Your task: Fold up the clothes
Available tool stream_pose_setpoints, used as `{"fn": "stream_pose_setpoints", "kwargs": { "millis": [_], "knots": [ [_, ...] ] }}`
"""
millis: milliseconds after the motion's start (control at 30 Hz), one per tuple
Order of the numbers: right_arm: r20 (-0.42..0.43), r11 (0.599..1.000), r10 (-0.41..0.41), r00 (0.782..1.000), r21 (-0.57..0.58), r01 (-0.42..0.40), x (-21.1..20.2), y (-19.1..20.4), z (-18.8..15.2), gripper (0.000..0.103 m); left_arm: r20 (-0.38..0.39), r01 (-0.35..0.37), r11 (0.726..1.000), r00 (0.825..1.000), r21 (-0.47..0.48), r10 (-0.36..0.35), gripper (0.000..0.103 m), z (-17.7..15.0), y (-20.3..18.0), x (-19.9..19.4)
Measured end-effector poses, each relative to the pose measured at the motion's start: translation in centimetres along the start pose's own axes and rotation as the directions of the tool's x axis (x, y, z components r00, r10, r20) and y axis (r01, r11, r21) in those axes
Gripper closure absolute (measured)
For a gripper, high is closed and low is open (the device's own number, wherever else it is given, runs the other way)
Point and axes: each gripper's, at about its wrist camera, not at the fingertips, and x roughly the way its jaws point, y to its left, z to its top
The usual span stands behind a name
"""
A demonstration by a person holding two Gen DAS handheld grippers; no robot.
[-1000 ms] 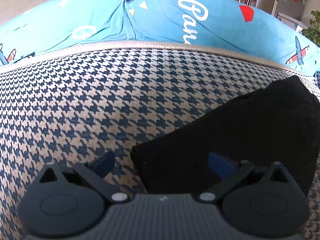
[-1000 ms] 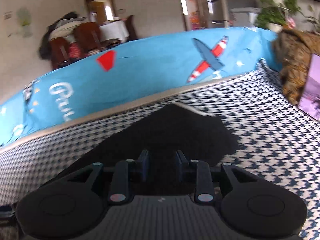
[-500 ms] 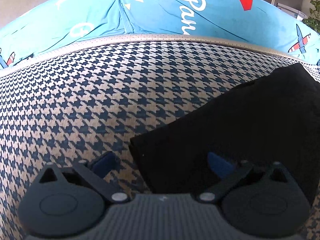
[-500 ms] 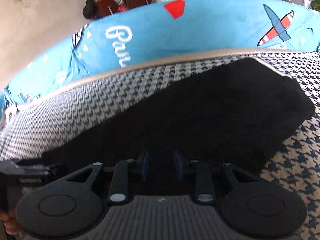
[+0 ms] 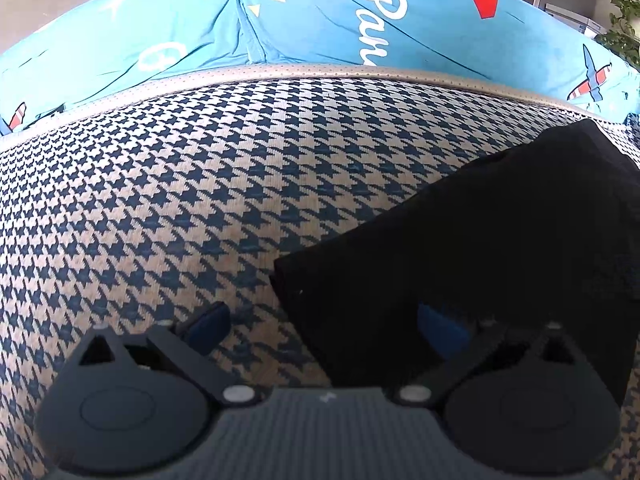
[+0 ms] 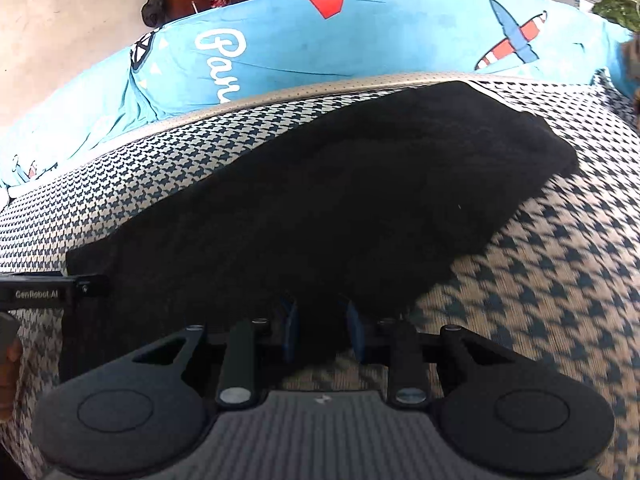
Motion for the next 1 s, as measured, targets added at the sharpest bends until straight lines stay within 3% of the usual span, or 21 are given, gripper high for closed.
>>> {"fn": "stream_pose_setpoints", "kwargs": {
  "millis": [133, 267, 433, 633, 867, 1000],
  "knots": [
    [0.008, 1.000, -0.018, 1.000, 0.011, 0.018, -1.4, 0.3, -1.0, 0.074, 0.001, 0.004, 1.000, 1.000, 0.006, -0.004, 0.000, -0.5, 0.2, -0.6],
    [0.018, 0.999, 0.018, 1.000, 0.030, -0.018, -2.4, 0.9, -1.7, 0.074, -0.002, 0.009, 1.000, 1.000, 0.011, -0.009, 0.000, -1.0, 0.4, -1.2],
    [0.040, 0.985, 0.170, 0.985, -0.045, -0.168, -3.9, 3.1, -2.4, 0.074, -0.007, 0.025, 0.999, 1.000, -0.036, -0.025, 0.000, -1.5, 1.3, -2.2],
    [-0.005, 0.927, 0.339, 0.941, -0.170, -0.335, -4.6, 6.9, -3.8, 0.072, 0.000, 0.040, 0.995, 0.999, -0.093, -0.040, 0.000, -2.6, 2.4, -3.7],
    [-0.038, 0.882, 0.394, 0.918, -0.265, -0.389, -4.9, 10.0, -5.1, 0.060, -0.005, 0.083, 0.988, 0.996, -0.132, -0.084, 0.000, -3.4, 3.1, -4.5],
    [-0.056, 0.862, 0.361, 0.931, -0.362, -0.356, -4.6, 11.8, -6.3, 0.057, -0.008, 0.122, 0.981, 0.992, -0.148, -0.124, 0.000, -3.4, 3.2, -4.5]
  ]
}}
